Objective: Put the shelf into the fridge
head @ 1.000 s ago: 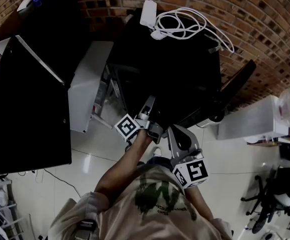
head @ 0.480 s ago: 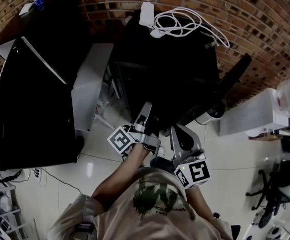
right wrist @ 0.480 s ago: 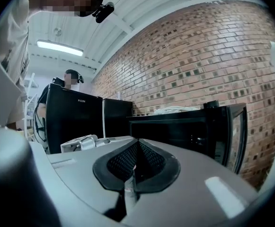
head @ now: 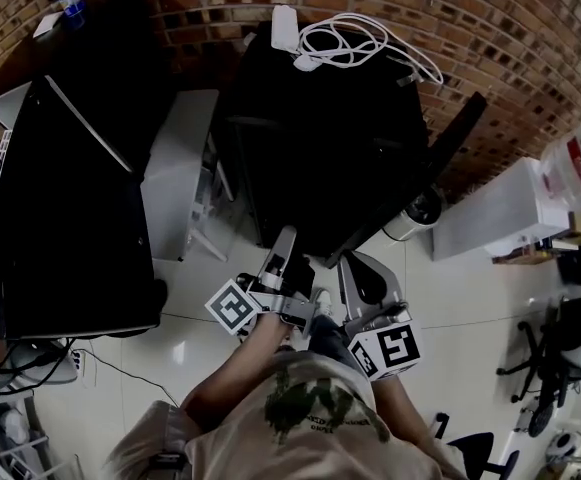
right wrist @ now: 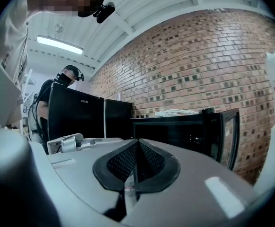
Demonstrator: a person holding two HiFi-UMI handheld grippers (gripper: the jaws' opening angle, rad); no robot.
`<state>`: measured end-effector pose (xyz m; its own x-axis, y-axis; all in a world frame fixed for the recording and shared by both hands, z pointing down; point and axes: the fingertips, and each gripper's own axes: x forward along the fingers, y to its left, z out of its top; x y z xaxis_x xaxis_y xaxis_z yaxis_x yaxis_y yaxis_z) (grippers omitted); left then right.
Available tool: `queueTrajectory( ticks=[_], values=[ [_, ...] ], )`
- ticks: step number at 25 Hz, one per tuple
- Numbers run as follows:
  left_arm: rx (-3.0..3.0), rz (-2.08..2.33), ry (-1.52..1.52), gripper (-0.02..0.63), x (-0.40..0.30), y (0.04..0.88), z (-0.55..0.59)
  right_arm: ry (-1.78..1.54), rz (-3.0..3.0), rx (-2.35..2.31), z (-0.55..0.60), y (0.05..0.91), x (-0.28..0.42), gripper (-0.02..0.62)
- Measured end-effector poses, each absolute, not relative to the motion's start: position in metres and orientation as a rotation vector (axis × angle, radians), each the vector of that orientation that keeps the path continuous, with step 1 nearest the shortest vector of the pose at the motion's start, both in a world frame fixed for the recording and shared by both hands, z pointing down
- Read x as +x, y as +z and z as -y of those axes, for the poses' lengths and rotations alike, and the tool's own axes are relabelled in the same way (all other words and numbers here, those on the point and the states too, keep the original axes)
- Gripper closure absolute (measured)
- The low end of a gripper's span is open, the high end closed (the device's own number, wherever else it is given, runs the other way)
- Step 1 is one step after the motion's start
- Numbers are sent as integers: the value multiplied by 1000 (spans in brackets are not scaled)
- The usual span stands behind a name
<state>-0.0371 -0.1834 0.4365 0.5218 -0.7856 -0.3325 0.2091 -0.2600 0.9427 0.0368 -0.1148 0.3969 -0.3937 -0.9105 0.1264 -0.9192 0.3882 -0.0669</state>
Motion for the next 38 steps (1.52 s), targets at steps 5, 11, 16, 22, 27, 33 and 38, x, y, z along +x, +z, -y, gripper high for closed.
queueTrajectory(
  ticks=[5,11,16,22,27,33,38],
  values=[
    [1561,513,-1001,606,-43,432,158,189,2543,1702,97,395,28,595],
    [1578,515,-979,606,-40,421,136,174,2553,1703,82,386,27,595],
    [1594,532,-981,606,-34,411,125,162,2576,1683,76,380,34,595],
    [1604,560,-982,606,-21,405,112,146,2597,1668,67,373,46,595],
    [1583,570,-980,606,-11,407,100,164,2601,1676,57,374,57,595],
    [1576,584,-985,606,-6,409,95,161,2609,1673,50,376,65,595],
    [1578,589,-980,606,0,409,90,161,2614,1673,46,376,71,595]
  ],
)
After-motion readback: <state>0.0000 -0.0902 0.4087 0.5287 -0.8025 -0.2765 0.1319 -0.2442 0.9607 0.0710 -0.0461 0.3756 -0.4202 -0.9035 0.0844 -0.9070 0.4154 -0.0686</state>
